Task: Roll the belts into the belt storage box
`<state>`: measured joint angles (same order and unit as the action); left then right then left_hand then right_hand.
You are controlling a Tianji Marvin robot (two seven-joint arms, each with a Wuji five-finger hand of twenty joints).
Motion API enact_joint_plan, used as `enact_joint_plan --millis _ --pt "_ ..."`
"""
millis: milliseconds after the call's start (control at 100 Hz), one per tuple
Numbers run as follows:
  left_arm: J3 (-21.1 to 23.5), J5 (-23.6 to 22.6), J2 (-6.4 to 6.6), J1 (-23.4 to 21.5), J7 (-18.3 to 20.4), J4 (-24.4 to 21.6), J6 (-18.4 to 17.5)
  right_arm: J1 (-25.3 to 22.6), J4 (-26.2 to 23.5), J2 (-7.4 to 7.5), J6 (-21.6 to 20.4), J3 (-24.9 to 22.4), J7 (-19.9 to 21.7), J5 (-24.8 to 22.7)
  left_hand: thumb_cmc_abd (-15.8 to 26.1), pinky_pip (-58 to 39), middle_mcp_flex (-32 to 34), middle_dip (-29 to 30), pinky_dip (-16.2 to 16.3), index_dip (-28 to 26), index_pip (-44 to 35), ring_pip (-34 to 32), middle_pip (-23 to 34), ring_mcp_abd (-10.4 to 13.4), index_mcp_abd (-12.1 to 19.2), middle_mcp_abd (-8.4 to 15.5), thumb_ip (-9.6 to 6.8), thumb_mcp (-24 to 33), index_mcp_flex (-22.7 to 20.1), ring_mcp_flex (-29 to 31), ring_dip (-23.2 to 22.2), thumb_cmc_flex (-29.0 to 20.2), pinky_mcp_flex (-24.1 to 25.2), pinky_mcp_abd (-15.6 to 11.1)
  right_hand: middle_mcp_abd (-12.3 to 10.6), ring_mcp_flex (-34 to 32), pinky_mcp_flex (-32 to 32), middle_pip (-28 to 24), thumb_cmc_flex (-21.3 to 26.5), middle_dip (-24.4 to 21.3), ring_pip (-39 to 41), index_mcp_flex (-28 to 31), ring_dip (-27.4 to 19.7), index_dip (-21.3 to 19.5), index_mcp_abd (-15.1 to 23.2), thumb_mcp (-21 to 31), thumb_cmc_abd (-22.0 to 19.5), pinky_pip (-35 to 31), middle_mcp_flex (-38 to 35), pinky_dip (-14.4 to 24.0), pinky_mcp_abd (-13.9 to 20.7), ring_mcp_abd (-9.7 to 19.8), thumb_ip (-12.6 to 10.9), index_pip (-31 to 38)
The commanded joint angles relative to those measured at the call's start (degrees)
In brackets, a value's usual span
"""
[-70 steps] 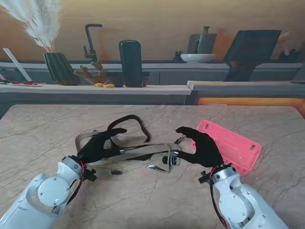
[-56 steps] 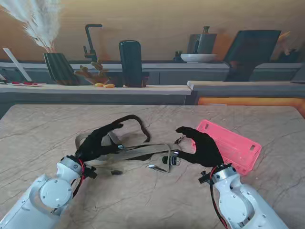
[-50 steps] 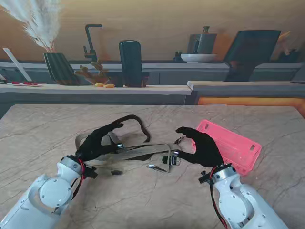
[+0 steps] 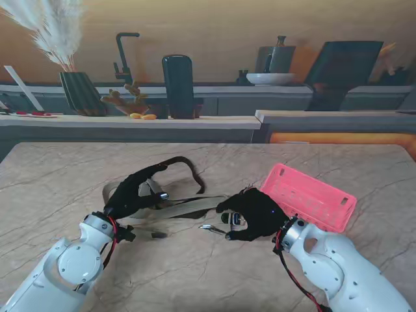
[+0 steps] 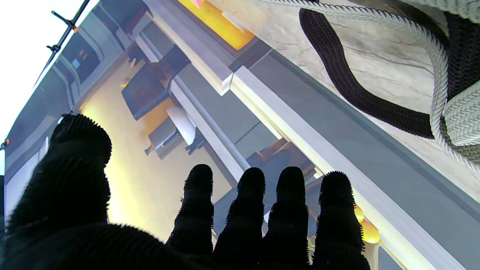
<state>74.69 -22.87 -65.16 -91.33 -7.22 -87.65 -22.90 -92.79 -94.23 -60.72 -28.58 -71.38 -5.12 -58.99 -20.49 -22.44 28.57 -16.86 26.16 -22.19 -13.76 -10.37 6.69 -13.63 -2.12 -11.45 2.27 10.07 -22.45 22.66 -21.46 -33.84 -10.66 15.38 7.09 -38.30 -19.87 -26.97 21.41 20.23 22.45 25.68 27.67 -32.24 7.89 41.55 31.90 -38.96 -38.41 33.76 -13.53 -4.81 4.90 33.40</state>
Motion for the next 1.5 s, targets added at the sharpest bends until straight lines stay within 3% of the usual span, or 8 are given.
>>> enact_joint_plan --millis 0,100,250,440,980,1270,1410,1490 --pt "0.0 0.2 -0.40 -0.5 -0.3 -0.1 0.1 1.6 0.4 0.97 -0.9 0.7 1.0 0.0 0.6 -0.9 1.1 -0.4 0.7 -0.5 -0.2 -0.3 0.0 0.2 1.0 0.8 -0.10 -0.1 -1.4 0.6 -0.8 -0.7 0.5 -1.7 -0.6 -0.7 0.1 -0.5 1.6 0.3 -1.0 -0.2 -0.2 -0.5 2.0 2.6 2.2 1.3 0.2 0.3 1.3 1.2 -0.9 1.5" --pt "0.0 0.1 -0.51 -0.7 -0.9 -0.2 -0.1 3.9 2.5 1.84 -3.1 2.6 -0.9 -5.9 0.7 -1.3 1.3 -0.5 0.6 -0.6 -0.3 -0.5 0.1 0.2 0.9 0.7 -0.07 0.0 -1.6 0.8 -1.0 -0.8 0.5 -1.8 -0.6 1.0 0.6 -0.6 2.6 0.0 -2.0 -1.0 -1.3 -0.4 4.0 5.8 4.1 1.6 2.6 -0.5 2.2 1.8 -0.4 3.4" --pt "-0.1 0.1 -0.56 -0.7 -1.1 -0.1 -0.2 8.1 6.6 3.93 -3.4 6.6 -11.9 -17.8 1.0 -2.0 1.6 -0.6 0.5 -0.7 -0.5 -0.7 0.2 0.1 1.0 0.8 -0.01 0.0 -1.8 1.0 -1.1 -0.6 0.5 -1.9 0.3 7.1 2.4 -2.1 3.7 -1.2 -5.9 -3.4 -6.2 0.9 6.5 13.5 7.6 2.8 7.1 -3.2 4.0 1.2 0.5 7.5" --pt "-0.2 0.8 -0.61 -0.6 -0.8 -0.2 0.2 12.4 10.2 5.09 -1.7 10.7 -14.1 -21.0 1.1 -2.6 1.7 -0.6 0.3 -0.8 -0.5 -0.7 0.3 0.0 0.9 0.7 0.01 0.1 -2.0 1.1 -1.3 -0.9 0.6 -2.1 1.5 17.2 7.0 -3.0 6.7 -3.1 -7.3 -6.7 -12.2 2.7 10.4 18.7 8.6 5.7 14.9 -8.5 6.9 0.3 0.7 12.1" --pt "-0.4 1.4 -0.64 -0.3 -0.5 -0.1 0.7 24.8 22.4 5.60 1.8 25.5 -17.4 -18.5 1.6 -3.5 2.3 -0.8 -0.7 -0.9 -0.6 -0.9 0.4 -0.1 1.0 0.6 0.04 -0.5 -2.4 1.3 -1.4 -1.1 0.8 -2.5 1.9 24.4 12.0 -5.3 10.0 -3.2 -3.4 -3.2 -13.5 3.1 16.9 18.1 0.8 1.7 22.1 -14.0 7.8 -0.4 1.1 18.1" --pt "-0.4 1.7 -0.64 -0.3 -0.4 -0.1 0.6 30.2 27.5 5.13 3.1 33.0 -18.2 -15.1 1.9 -3.9 2.4 -0.8 -1.2 -0.9 -0.6 -1.0 0.4 -0.1 1.1 0.7 0.02 -0.9 -2.5 1.4 -1.4 -1.3 0.7 -2.7 1.2 24.0 13.0 -6.4 12.2 -3.0 -2.2 -0.7 -13.0 12.1 19.4 13.8 0.0 -3.2 21.5 -18.0 7.9 -0.5 7.0 25.3" --pt "-0.4 1.8 -0.66 -0.4 -0.4 -0.1 0.7 32.2 29.4 4.85 2.9 36.2 -18.4 -13.3 2.0 -4.0 2.4 -0.8 -1.4 -0.9 -0.6 -1.0 0.4 -0.2 1.1 0.7 0.01 -1.2 -2.5 1.4 -1.5 -1.4 0.7 -2.8 -0.7 22.9 12.8 -6.5 13.6 -2.9 -1.8 9.3 -12.8 14.5 23.3 8.1 -4.7 -4.2 17.3 -18.7 7.9 -0.1 8.4 31.8" --pt "-0.4 1.8 -0.67 -0.4 -0.4 -0.1 0.7 32.3 29.5 4.73 2.3 36.4 -18.0 -12.7 2.1 -4.1 2.5 -0.8 -1.5 -0.9 -0.6 -1.0 0.4 -0.2 1.0 0.7 0.00 -1.3 -2.6 1.4 -1.5 -1.5 0.7 -2.7 -1.4 22.1 12.4 -6.5 13.6 -2.9 -1.6 10.9 -12.7 14.7 23.6 7.6 -5.2 -4.4 15.7 -18.8 7.8 0.1 8.5 32.1"
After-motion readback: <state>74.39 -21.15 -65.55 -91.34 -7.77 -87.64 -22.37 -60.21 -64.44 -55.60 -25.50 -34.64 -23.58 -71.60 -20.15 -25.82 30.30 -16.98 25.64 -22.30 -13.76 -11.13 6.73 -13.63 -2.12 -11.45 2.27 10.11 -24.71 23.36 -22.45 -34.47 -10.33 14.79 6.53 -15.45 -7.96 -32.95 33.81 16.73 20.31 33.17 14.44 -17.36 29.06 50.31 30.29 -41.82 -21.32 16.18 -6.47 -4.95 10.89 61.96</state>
